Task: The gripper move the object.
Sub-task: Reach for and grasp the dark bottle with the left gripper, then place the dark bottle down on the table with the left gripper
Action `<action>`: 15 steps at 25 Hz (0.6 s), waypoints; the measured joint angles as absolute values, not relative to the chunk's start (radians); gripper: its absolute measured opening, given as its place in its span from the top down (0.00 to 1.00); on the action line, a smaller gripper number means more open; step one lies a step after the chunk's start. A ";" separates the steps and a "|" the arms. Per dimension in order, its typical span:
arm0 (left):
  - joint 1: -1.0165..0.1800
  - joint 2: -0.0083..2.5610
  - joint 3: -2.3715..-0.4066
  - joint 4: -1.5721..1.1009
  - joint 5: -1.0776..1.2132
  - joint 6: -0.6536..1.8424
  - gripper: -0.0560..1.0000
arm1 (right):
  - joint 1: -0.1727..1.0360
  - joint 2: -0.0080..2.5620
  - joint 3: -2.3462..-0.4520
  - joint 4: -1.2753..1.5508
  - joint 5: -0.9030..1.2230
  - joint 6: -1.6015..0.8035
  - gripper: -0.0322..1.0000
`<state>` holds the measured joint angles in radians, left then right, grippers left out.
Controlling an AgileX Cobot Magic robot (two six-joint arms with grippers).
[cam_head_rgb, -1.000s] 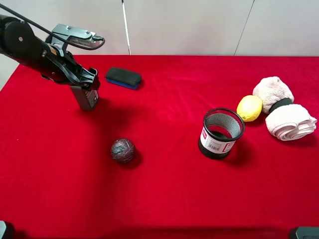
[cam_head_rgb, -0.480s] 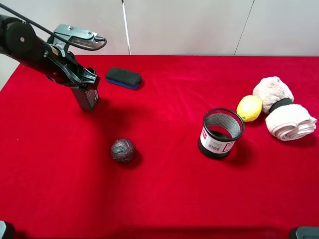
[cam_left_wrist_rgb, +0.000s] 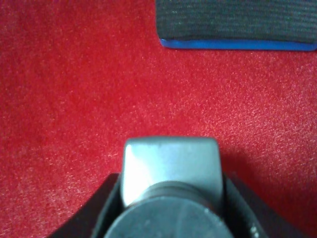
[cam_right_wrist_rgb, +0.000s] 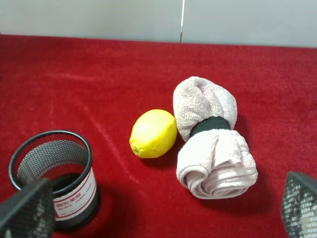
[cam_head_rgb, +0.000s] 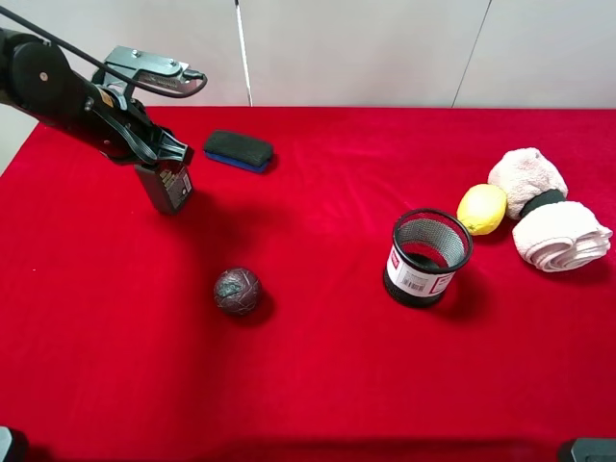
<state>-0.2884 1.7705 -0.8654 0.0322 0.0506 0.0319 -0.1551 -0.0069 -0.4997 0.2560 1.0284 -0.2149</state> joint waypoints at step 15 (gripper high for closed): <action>-0.288 1.771 -0.865 0.032 0.053 0.032 0.55 | -0.155 -0.007 -0.500 0.256 1.028 -0.215 0.30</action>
<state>-0.2884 1.7705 -0.8654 0.0322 0.0526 0.0319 -0.1551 -0.0069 -0.4997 0.2560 1.0284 -0.2149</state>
